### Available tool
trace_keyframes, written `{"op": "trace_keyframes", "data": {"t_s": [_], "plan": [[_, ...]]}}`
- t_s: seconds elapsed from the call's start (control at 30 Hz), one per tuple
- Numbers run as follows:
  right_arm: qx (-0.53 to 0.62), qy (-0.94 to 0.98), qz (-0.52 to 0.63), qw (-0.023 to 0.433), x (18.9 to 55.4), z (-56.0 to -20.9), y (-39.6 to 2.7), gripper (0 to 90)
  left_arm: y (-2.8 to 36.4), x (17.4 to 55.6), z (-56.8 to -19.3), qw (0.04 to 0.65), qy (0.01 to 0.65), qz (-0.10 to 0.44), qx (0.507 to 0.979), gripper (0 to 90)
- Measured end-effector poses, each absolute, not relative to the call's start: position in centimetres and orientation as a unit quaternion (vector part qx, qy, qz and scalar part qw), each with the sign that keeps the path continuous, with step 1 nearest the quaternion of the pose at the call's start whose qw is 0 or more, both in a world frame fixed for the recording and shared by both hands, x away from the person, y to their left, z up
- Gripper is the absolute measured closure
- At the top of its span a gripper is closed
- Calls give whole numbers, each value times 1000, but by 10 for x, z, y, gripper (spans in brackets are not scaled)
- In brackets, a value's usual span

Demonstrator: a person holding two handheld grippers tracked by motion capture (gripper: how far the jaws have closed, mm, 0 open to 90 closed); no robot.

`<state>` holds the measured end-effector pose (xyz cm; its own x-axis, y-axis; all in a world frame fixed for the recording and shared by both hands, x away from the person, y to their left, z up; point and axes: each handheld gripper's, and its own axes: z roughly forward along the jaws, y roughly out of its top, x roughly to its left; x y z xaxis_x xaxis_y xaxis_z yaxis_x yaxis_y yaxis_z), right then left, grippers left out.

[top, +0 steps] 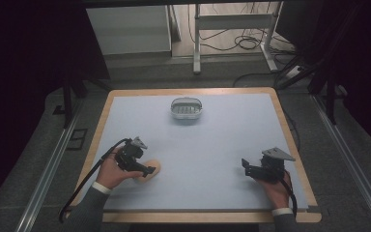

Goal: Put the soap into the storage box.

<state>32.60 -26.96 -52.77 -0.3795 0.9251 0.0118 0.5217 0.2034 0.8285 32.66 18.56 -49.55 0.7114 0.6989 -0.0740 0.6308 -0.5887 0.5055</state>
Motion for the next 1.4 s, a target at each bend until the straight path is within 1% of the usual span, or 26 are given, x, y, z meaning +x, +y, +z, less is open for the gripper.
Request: {"op": "trace_keyframes", "data": {"t_s": [0.37, 0.8, 1.0, 1.4], "plan": [[495, 731, 392, 258, 326, -528, -270, 73, 182, 323, -510, 231, 379, 50, 895, 218], [496, 731, 391, 258, 326, -528, -269, 73, 178, 324, -516, 214, 383, 49, 897, 265], [496, 731, 390, 259, 326, -528, -270, 73, 178, 322, -516, 215, 383, 49, 897, 324], [498, 730, 390, 258, 326, -528, -270, 73, 180, 324, -510, 219, 381, 58, 896, 329]]}}
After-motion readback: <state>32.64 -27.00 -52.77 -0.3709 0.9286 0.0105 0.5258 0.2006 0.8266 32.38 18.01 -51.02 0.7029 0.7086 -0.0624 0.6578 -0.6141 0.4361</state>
